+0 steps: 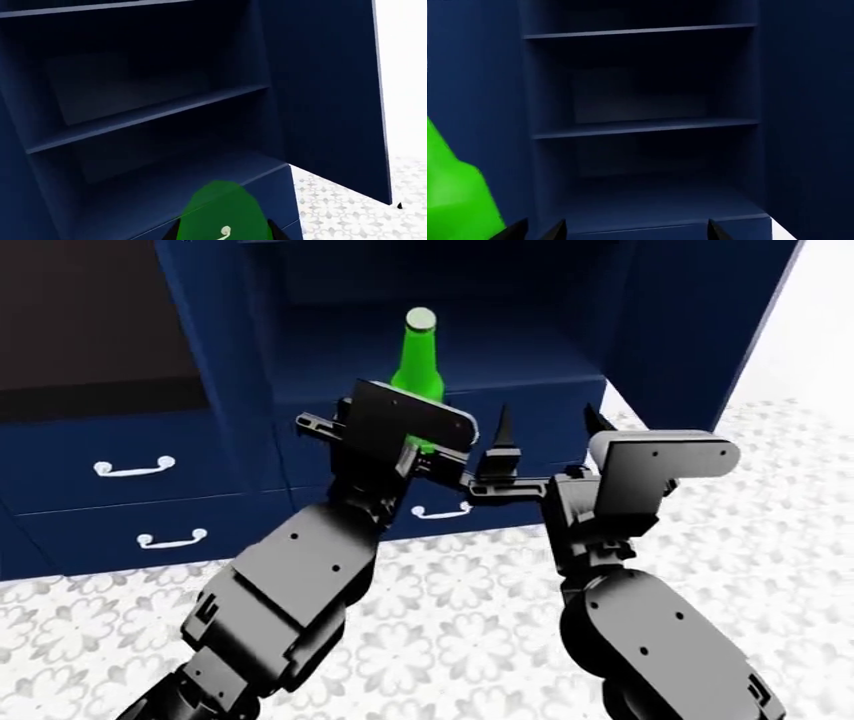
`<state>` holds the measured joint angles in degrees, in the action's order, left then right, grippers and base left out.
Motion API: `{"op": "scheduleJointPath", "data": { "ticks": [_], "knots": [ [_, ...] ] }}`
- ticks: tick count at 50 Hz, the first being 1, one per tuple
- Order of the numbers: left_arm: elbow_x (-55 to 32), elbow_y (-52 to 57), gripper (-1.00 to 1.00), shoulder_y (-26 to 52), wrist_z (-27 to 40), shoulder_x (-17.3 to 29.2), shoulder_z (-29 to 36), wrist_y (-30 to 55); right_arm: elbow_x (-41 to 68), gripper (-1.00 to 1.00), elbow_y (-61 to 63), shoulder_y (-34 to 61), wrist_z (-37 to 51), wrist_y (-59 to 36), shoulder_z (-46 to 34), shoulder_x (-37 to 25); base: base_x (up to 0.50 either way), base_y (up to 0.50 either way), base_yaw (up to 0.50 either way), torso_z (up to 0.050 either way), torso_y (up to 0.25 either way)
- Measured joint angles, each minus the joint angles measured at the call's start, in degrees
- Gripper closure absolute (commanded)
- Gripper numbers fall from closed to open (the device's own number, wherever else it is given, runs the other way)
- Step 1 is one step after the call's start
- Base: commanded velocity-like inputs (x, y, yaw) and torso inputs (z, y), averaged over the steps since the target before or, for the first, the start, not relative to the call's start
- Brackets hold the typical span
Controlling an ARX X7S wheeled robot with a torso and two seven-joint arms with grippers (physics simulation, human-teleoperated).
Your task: Pick the beer from the counter and place it in the cabinet.
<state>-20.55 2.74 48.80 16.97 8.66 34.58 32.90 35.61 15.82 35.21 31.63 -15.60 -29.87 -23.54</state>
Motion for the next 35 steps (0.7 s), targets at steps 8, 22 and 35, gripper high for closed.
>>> {"op": "scheduleJointPath", "data": {
  "ticks": [8,22,35],
  "knots": [
    [-0.57,1.43,1.0,-0.15,0.74,0.16,-0.03,0.79,0.31,-1.0,1.26,-0.16,0.35,-0.61,-0.06,-0.55,0.16,-0.47,0.0,0.0,0.0],
    [-2.37,0.96,1.0,0.16,1.87,0.69,-2.73,0.96,-0.17,-1.0,1.46,0.42,0.1,-1.26,-0.93,-0.78,0.31,-0.38,0.0,0.001,0.001],
    [-3.12,0.74,1.0,0.17,2.69,1.37,-4.07,0.75,-1.16,-1.0,1.15,1.11,-0.3,-1.49,-2.07,-0.59,0.37,-0.33,0.0,0.0,0.001]
  ]
}}
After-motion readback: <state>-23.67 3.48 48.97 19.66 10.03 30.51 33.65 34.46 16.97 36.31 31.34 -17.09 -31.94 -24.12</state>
